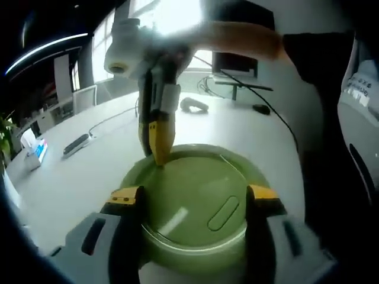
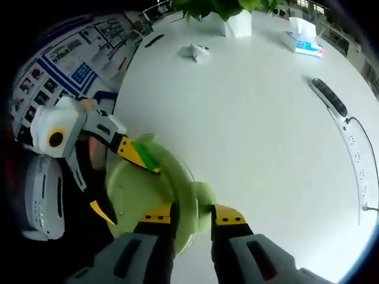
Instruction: Pick up the tomato from the tabletop place it into the food storage container close the lid and lock the latches
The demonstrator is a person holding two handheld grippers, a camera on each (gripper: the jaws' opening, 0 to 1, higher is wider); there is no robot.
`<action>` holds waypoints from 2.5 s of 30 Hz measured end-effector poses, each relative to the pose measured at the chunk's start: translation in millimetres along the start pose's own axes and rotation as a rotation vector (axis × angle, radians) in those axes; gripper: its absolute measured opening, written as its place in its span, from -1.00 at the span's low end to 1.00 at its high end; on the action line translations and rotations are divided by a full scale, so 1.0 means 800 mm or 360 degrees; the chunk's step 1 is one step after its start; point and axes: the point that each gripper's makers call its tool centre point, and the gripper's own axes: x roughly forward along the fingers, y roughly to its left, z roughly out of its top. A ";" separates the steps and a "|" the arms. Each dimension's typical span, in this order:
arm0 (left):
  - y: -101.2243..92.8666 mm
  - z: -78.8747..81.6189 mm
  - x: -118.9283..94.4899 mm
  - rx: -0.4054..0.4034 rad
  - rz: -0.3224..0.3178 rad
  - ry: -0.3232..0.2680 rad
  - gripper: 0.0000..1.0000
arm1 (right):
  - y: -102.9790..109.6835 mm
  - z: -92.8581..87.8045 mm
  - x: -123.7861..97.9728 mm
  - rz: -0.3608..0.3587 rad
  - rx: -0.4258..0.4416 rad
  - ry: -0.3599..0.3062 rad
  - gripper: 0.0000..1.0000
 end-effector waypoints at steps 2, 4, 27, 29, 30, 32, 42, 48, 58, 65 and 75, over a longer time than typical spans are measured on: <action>0.000 0.000 0.000 0.0001 0.0000 -0.0002 0.26 | 0.001 0.000 0.000 0.0009 0.0004 -0.0001 -0.65; 0.001 0.000 0.000 0.0002 0.0000 -0.0004 0.25 | 0.001 0.000 0.001 0.0015 0.0004 -0.0001 -0.65; 0.003 -0.001 0.006 -0.0002 -0.0006 -0.0054 0.19 | 0.017 0.007 0.011 0.0129 0.0042 -0.0091 -0.68; 0.003 -0.001 0.006 -0.0002 -0.0008 -0.0059 0.19 | 0.027 0.003 0.008 0.0149 0.0045 -0.0094 -0.67; 0.003 -0.001 0.007 -0.0002 -0.0008 -0.0061 0.19 | 0.023 0.005 0.007 0.0134 0.0028 -0.0109 -0.67; 0.003 0.000 0.006 -0.0001 -0.0004 -0.0063 0.19 | 0.020 0.006 0.006 0.0116 0.0040 -0.0129 -0.67; 0.005 0.001 0.003 0.0008 -0.0025 -0.0122 0.22 | 0.016 0.010 0.001 -0.0123 -0.0105 -0.0357 -0.60; 0.005 0.004 0.002 0.0009 -0.0046 -0.0149 0.22 | 0.028 0.004 -0.012 -0.0161 -0.0162 -0.0465 -0.59; 0.006 0.008 -0.004 -0.0032 -0.0052 -0.0216 0.20 | 0.075 -0.008 -0.030 -0.0160 -0.0379 -0.0668 -0.38; 0.010 0.006 -0.025 -0.0110 -0.0091 -0.0249 0.22 | 0.108 -0.023 -0.021 -0.0135 -0.0510 -0.0694 -0.09; 0.028 0.012 -0.070 -0.0174 -0.0001 -0.0292 0.22 | 0.106 -0.026 0.007 -0.0265 -0.0611 -0.0556 0.09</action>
